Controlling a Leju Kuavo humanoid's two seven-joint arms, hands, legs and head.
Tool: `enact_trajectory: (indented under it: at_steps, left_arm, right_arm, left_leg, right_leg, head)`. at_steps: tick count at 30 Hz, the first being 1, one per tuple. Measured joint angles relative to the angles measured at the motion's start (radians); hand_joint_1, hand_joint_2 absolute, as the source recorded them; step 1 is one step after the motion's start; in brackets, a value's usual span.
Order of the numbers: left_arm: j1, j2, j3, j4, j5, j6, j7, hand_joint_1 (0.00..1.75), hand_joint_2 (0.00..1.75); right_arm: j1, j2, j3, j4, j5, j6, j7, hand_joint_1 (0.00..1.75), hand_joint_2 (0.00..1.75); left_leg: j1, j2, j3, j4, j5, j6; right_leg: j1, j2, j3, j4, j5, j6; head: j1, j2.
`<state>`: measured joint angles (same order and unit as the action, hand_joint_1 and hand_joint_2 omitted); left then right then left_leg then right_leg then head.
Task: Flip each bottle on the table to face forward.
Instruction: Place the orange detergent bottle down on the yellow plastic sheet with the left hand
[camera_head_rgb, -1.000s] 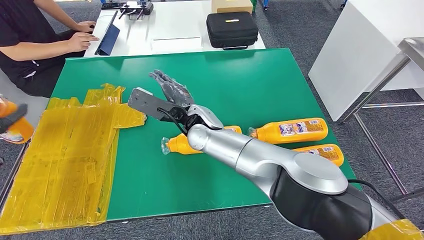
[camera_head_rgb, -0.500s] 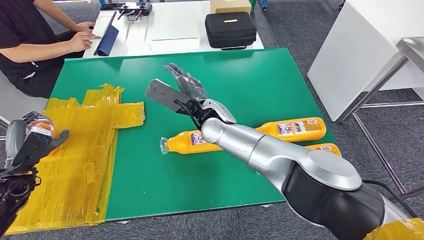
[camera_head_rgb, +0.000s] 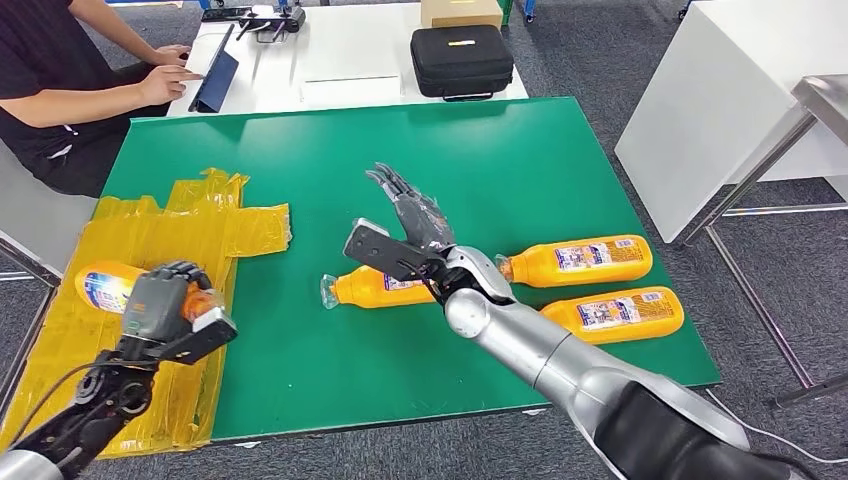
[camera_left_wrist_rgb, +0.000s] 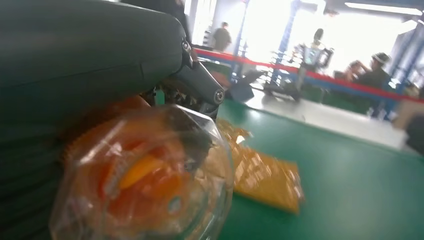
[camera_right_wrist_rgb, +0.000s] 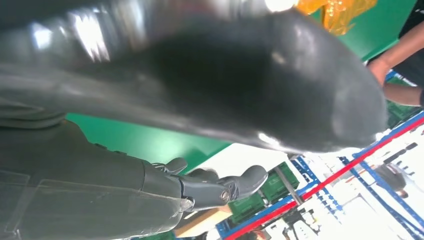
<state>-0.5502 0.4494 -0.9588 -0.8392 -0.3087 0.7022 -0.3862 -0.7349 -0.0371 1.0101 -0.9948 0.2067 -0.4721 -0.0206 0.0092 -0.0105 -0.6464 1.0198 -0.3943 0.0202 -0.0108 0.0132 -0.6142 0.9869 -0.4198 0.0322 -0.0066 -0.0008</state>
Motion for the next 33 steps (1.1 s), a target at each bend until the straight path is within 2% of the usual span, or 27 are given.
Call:
enact_trajectory:
  at_steps: [4, 7, 8, 9, 11, 12, 13, 17, 25, 29, 33]
  left_arm:
    - [-0.031, -0.079, -0.079, 0.071, -0.061, -0.013, 0.05, 1.75, 1.75]
    - [-0.076, -0.141, -0.138, 0.139, -0.08, -0.07, 0.089, 1.75, 1.75]
    - [-0.093, -0.163, -0.154, 0.164, -0.077, -0.093, 0.099, 1.64, 1.75]
    - [-0.109, -0.183, -0.169, 0.189, -0.072, -0.117, 0.108, 1.2, 1.75]
    - [-0.137, -0.22, -0.192, 0.235, -0.053, -0.167, 0.128, 0.33, 0.87]
    - [-0.148, -0.236, -0.2, 0.254, -0.04, -0.194, 0.14, 0.0, 0.44]
    - [-0.16, -0.251, -0.206, 0.271, -0.023, -0.224, 0.152, 0.0, 0.0]
    - [-0.199, -0.288, -0.219, 0.32, 0.063, -0.33, 0.171, 0.0, 0.0]
    - [-0.237, -0.283, -0.219, 0.328, 0.251, -0.38, 0.123, 0.0, 0.0]
    - [-0.259, -0.274, -0.211, 0.308, 0.342, -0.383, 0.129, 0.0, 0.0]
    - [-0.287, -0.238, -0.187, 0.261, 0.463, -0.343, 0.113, 0.0, 0.0]
  right_arm:
    - [0.099, 0.002, -0.119, -0.077, 0.12, 0.047, 0.016, 0.0, 0.0]
    - [0.148, 0.009, -0.2, -0.119, 0.172, 0.079, 0.016, 0.0, 0.0]
    - [0.158, 0.012, -0.22, -0.127, 0.182, 0.087, 0.015, 0.0, 0.0]
    - [0.165, 0.015, -0.237, -0.133, 0.19, 0.094, 0.014, 0.0, 0.0]
    - [0.176, 0.021, -0.265, -0.141, 0.203, 0.106, 0.012, 0.0, 0.0]
    - [0.179, 0.024, -0.276, -0.143, 0.207, 0.111, 0.012, 0.0, 0.0]
    - [0.181, 0.027, -0.284, -0.144, 0.211, 0.116, 0.011, 0.0, 0.0]
    - [0.183, 0.033, -0.301, -0.143, 0.217, 0.131, 0.002, 0.0, 0.0]
    - [0.159, 0.018, -0.302, -0.084, 0.221, 0.189, -0.003, 0.0, 0.0]
    - [0.109, 0.013, -0.299, 0.011, 0.204, 0.233, 0.012, 0.0, 1.75]
    - [0.083, 0.006, -0.299, 0.1, 0.216, 0.25, 0.013, 0.0, 1.75]
  left_leg:
    - [0.0, -0.003, 0.0, 0.0, 0.0, 0.0]
    - [0.0, -0.006, 0.001, 0.0, 0.001, 0.001]
    - [0.0, -0.007, 0.001, 0.0, 0.002, 0.001]
    - [0.0, -0.007, 0.002, 0.0, 0.002, 0.002]
    - [0.0, -0.008, 0.003, 0.0, 0.002, 0.002]
    - [0.0, -0.009, 0.003, 0.0, 0.003, 0.002]
    - [0.0, -0.009, 0.003, 0.0, 0.003, 0.002]
    - [0.0, -0.009, 0.003, 0.0, 0.004, 0.003]
    - [0.0, -0.008, 0.002, 0.0, 0.004, 0.003]
    - [0.001, -0.008, 0.001, 0.0, 0.005, 0.002]
    - [0.001, -0.008, 0.0, 0.0, 0.005, 0.002]
  right_leg:
    - [0.0, -0.003, 0.001, 0.0, 0.0, 0.0]
    - [0.0, -0.006, 0.003, 0.0, 0.0, 0.0]
    - [0.0, -0.007, 0.004, 0.0, 0.0, 0.0]
    - [0.0, -0.007, 0.005, 0.0, 0.0, 0.0]
    - [0.0, -0.007, 0.006, 0.0, 0.0, 0.0]
    - [0.0, -0.007, 0.006, 0.0, 0.0, 0.0]
    - [0.0, -0.008, 0.007, 0.0, 0.0, 0.0]
    - [0.0, -0.008, 0.007, 0.0, 0.001, 0.0]
    - [0.0, -0.007, 0.005, 0.0, 0.001, 0.0]
    - [0.001, -0.007, 0.004, 0.001, 0.001, 0.0]
    - [0.001, -0.007, 0.003, 0.001, 0.001, 0.0]
  head:
    - [0.0, 0.0]
    - [0.0, 0.0]
    - [0.0, 0.0]
    - [0.0, 0.0]
    - [0.0, 0.0]
    - [0.0, 0.0]
    - [0.0, 0.0]
    - [0.0, 0.0]
    - [0.0, 0.0]
    - [0.0, 0.0]
    - [0.0, 0.0]
